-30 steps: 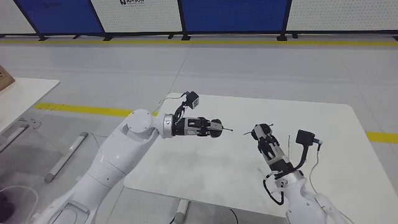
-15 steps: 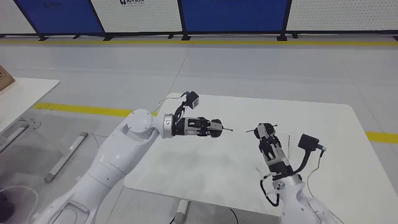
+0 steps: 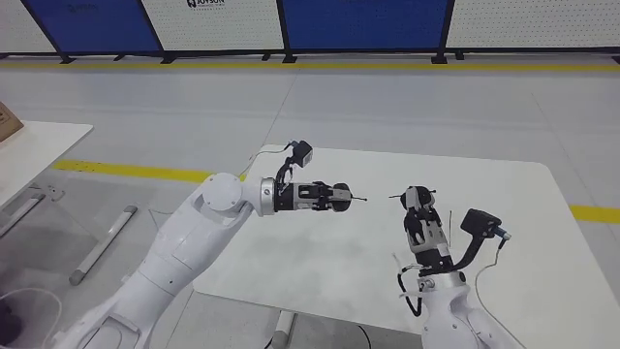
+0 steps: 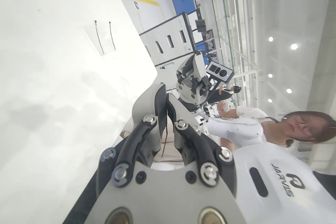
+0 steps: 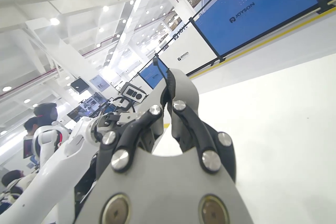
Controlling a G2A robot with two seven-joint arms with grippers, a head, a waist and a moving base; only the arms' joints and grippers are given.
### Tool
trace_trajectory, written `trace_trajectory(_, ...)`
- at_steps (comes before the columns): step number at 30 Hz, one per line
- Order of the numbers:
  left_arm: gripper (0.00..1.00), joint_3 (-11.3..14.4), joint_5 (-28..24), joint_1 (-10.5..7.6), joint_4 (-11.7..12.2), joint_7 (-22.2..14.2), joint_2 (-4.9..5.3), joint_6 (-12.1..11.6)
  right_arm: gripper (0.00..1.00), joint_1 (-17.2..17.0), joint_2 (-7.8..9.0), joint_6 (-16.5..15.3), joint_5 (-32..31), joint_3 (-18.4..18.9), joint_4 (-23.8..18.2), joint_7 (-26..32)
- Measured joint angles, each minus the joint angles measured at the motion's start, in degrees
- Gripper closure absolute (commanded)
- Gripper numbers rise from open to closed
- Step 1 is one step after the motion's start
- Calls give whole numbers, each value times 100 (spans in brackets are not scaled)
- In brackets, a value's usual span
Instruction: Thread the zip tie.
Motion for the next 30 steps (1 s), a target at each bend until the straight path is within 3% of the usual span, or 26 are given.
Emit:
trace_trajectory(4,100,132,225,-54,23,321,-42,-88,100,0,0,0,0,0,0,0)
trace_trajectory(10,100,134,229,-54,25,320,-42,-86,100,-7,-2,-25,10,8,20,47)
trace_trajectory(16,100,134,229,-54,25,320,-42,-86,100,114,18,-223,-152,338,140,813)
trace_trajectory(21,100,134,229,-54,25,320,-42,-86,100,246,62,-727,132,616,58,2021)
trace_trajectory(30,100,134,229,-54,25,320,-42,-86,100,238,61,-732,141,633,50,2058)
